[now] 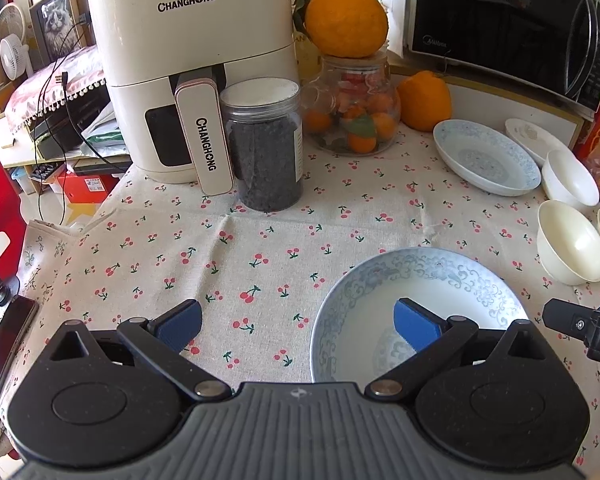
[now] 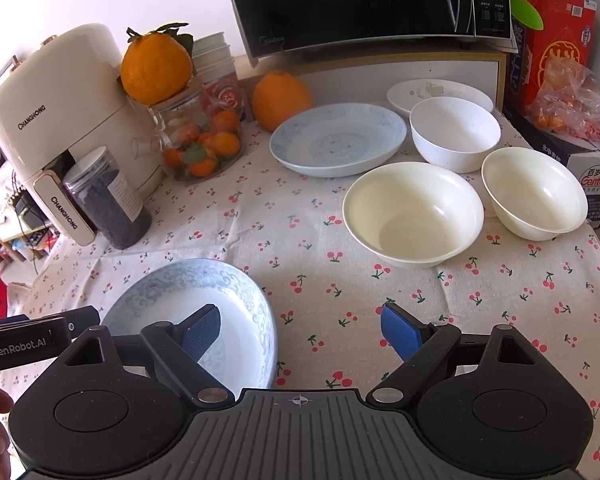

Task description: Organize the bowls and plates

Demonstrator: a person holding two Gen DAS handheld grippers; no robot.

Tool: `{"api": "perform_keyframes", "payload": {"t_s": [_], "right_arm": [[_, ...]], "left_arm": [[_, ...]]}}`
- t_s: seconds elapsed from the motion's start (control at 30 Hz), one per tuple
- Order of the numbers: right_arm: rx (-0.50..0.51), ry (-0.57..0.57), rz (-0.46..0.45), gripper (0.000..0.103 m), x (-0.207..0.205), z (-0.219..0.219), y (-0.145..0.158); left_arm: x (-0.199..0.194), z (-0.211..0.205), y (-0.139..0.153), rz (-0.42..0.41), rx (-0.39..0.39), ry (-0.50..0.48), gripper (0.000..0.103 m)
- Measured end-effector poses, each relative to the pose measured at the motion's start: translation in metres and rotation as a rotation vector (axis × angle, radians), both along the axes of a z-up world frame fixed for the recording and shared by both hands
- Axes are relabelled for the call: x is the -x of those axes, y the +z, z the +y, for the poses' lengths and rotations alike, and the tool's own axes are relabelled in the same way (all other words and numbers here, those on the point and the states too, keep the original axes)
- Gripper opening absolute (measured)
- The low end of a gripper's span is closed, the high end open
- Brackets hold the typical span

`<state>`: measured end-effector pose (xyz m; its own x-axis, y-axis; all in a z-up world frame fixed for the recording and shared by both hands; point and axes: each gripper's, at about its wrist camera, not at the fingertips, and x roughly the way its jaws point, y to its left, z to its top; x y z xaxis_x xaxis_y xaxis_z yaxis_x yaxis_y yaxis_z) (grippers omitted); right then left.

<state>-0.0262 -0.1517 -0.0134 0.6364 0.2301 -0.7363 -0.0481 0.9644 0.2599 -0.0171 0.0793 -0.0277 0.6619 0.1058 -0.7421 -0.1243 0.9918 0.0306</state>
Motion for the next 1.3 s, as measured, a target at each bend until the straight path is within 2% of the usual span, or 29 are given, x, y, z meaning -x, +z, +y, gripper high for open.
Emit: {"api": "perform_keyframes", "payload": {"t_s": [0.47,0.67,1.07,1.3], "right_arm": [[-0.009,0.025,-0.003,0.089,0.0,0.001,0.002],[-0.016,0.035,-0.009,0.089,0.001,0.001,0.004],[0.052,0.089,-0.041,0.089,0.0,0.021,0.002],[0.045,0.112,-0.055,0.089,-0.001,0.029,0.002]], "left_arm": [[-0.003,0.0,0.001,-0.02,-0.011,0.004,0.102],[-0.005,0.005,0.002,-0.015,0.027,0.016,0.102],[-0.001,0.021,0.011,-0.027,0.093,0.035,0.102],[0.001,0.03,0.015,-0.03,0.127,0.033,0.102]]}}
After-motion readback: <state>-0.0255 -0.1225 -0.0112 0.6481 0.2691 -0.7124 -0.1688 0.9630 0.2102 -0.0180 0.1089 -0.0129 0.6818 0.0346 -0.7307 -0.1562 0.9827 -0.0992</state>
